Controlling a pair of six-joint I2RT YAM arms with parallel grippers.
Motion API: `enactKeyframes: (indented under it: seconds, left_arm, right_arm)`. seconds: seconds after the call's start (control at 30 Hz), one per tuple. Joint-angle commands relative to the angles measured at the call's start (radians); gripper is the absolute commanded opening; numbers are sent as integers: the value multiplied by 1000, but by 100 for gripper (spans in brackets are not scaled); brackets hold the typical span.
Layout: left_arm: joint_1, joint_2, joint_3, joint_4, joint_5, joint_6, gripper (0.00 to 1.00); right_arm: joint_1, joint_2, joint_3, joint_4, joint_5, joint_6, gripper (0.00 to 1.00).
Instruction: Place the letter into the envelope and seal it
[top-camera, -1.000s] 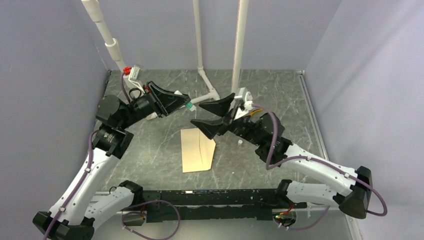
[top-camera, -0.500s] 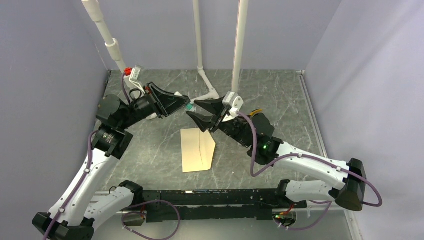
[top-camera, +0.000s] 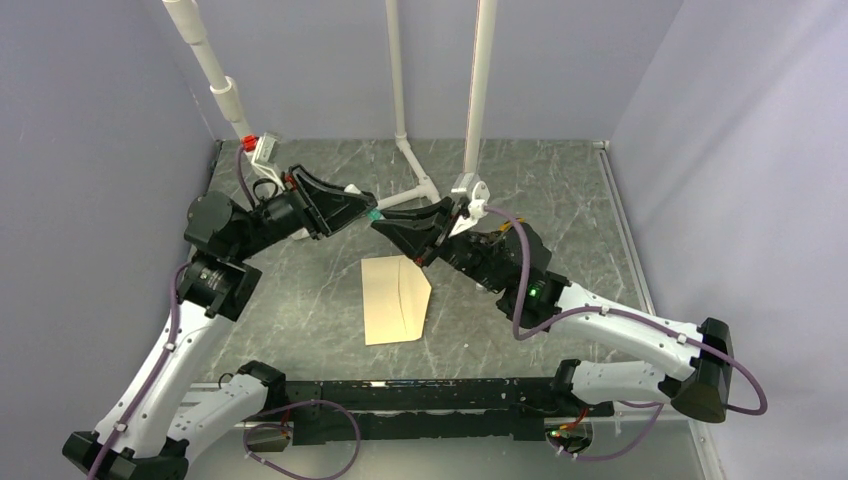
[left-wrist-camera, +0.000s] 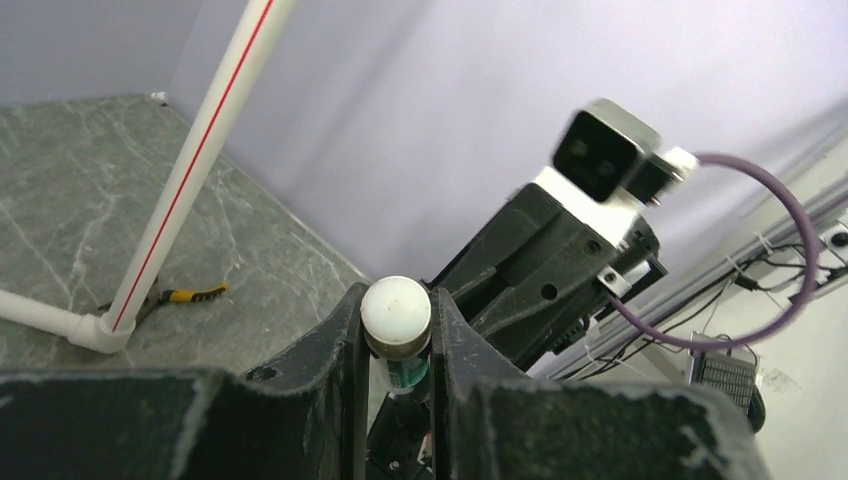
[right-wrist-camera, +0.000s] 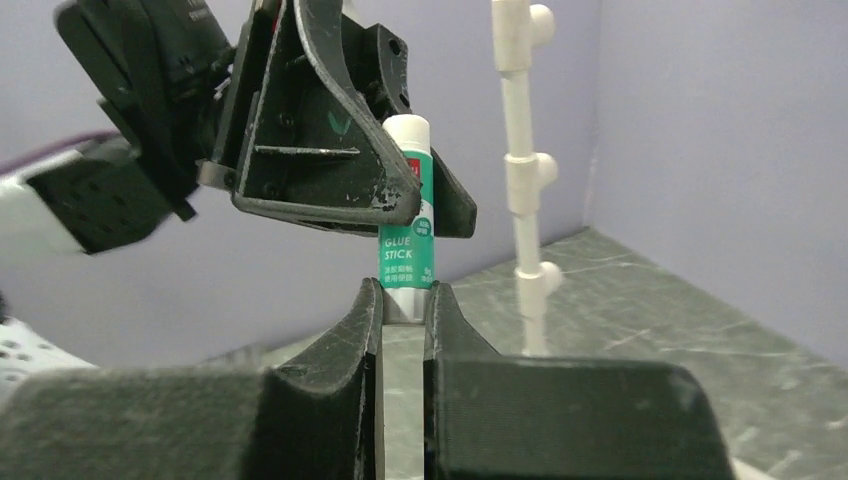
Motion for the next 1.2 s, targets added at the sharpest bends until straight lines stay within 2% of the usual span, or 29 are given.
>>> enactKeyframes:
  seconds: [0.0, 0.13, 0.27, 0.33, 0.43, 0.47, 0.57, 0.6, 0.63, 0.73, 0.87, 0.93, 1.03, 1.17]
  left_arm:
    - [-3, -26, 16, 124, 125, 48, 2]
    - [-3, -31, -6, 301, 255, 49, 2]
    - [-3, -27, -15, 488, 348, 35, 2]
    - [-3, -20, -9, 546, 392, 26, 2]
    - [-3, -14, 15, 560, 437, 17, 2]
    - [-3, -17, 19, 537, 427, 27, 2]
    - [-3, -37, 23, 425, 361, 70, 3]
    - [-3, -46, 23, 371, 325, 90, 2]
    - [-3, -53, 21, 322, 290, 106, 2]
    - [-3, -71, 12, 184, 149, 128, 2]
    - [-3, -49, 30, -7, -43, 101, 2]
    - [-3, -26, 53, -79, -100, 86, 2]
    - [-3, -5, 63, -100, -94, 62, 3]
    - [-3, -2, 65, -100, -85, 59, 2]
  right_arm:
    - [0, -29, 30, 106, -37, 332, 0]
    - [-6, -45, -71, 333, -55, 644, 0]
    - [-6, 30, -126, 626, -118, 905, 0]
    - [-6, 75, -122, 745, -162, 976, 0]
    - [-6, 113, -93, 796, -226, 971, 0]
    - [-5, 109, -95, 774, -227, 939, 2]
    - [3, 46, -133, 630, -189, 714, 50]
    - [11, 19, -141, 521, -160, 589, 60]
    - [20, -5, -138, 412, -120, 482, 65]
    - [42, -33, -107, 190, 0, 160, 70]
    - [82, -10, -68, 78, 166, -207, 71]
    - [96, 12, -19, 24, 241, -295, 70]
    - [116, 54, 70, -78, 313, -384, 67]
    - [139, 60, 86, -67, 339, -440, 65]
